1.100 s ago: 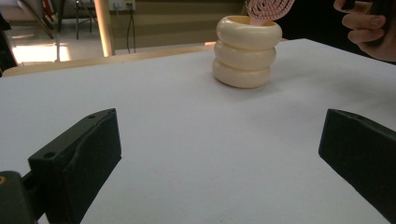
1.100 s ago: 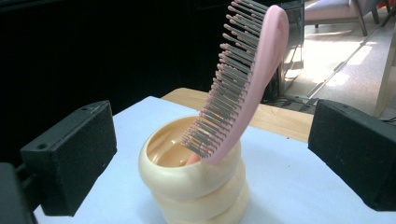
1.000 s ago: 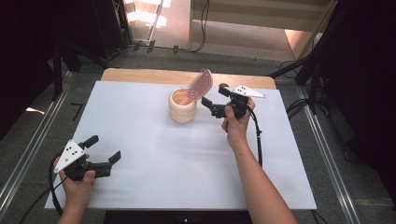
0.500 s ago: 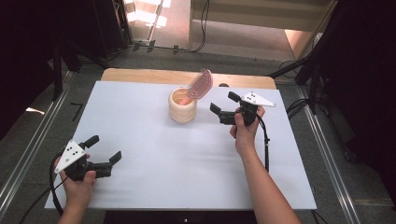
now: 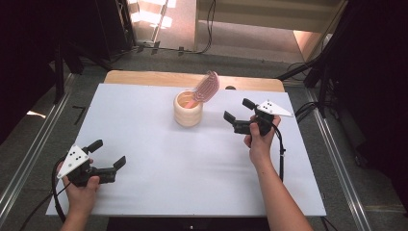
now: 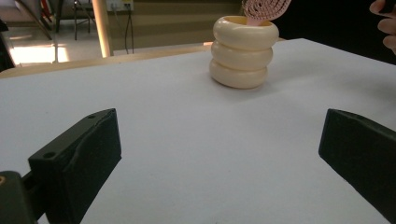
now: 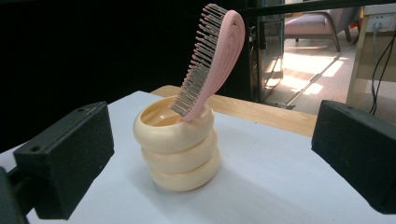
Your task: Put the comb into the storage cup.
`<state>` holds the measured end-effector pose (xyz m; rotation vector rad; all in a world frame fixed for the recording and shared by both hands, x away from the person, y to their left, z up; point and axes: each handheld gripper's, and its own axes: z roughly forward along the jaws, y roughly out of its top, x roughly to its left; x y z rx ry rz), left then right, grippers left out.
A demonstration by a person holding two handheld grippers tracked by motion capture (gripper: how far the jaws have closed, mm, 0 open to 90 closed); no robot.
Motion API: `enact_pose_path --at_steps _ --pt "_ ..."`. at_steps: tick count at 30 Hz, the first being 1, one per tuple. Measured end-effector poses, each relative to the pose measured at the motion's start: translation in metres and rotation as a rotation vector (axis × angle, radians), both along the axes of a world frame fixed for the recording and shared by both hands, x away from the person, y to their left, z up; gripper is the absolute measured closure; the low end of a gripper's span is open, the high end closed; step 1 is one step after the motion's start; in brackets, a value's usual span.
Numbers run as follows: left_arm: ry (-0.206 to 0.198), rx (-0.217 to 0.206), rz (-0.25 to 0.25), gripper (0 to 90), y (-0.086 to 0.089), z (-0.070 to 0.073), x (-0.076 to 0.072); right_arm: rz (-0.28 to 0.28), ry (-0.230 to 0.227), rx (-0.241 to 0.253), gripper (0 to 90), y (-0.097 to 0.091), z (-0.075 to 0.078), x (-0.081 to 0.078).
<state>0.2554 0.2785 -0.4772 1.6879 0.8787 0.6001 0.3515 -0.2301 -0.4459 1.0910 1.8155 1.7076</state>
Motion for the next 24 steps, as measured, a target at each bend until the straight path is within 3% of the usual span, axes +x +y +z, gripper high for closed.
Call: enact_pose_path --at_steps 24 --pt "0.003 -0.009 -0.003 0.0 -0.003 0.0 0.0 -0.035 -0.001 -0.025 0.0 -0.033 -0.013 -0.036"
